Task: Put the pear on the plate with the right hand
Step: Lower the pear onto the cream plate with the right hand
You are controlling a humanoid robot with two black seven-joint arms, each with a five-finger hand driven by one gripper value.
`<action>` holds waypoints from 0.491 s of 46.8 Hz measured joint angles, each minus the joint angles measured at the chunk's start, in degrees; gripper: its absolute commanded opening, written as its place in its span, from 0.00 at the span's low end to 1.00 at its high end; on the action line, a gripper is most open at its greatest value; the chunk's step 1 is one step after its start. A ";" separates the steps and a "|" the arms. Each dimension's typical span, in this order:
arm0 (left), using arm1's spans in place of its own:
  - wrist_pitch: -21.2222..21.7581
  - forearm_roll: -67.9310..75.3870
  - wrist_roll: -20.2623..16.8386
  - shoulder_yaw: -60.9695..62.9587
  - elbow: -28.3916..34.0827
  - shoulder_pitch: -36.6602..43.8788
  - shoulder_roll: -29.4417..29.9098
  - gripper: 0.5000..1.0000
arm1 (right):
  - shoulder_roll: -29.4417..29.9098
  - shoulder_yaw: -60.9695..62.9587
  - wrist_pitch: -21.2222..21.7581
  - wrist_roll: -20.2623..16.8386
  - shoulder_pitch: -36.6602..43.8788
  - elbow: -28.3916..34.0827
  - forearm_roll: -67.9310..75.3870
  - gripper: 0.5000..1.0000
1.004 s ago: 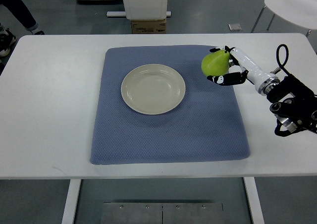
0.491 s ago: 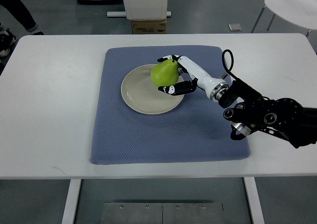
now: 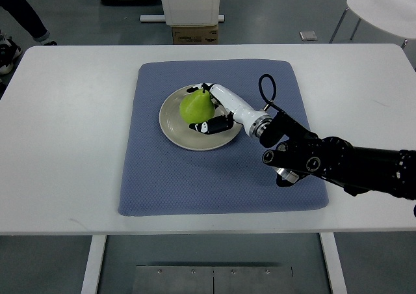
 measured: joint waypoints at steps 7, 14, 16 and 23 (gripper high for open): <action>0.00 0.00 0.00 0.00 0.00 0.00 0.00 1.00 | 0.01 -0.49 0.20 -0.53 -0.44 -3.34 -0.06 0.00; 0.00 0.00 0.00 -0.03 0.00 0.00 0.00 1.00 | 0.01 -0.78 0.16 -0.58 -1.68 -4.43 -0.16 0.00; 0.00 0.00 0.00 -0.03 0.00 -0.01 0.00 1.00 | 0.01 -0.78 0.15 -0.58 -1.73 -4.44 -0.17 0.00; 0.00 0.00 0.00 -0.01 0.00 0.00 0.00 1.00 | 0.01 -0.78 0.08 -0.49 -2.07 -4.45 -0.24 0.35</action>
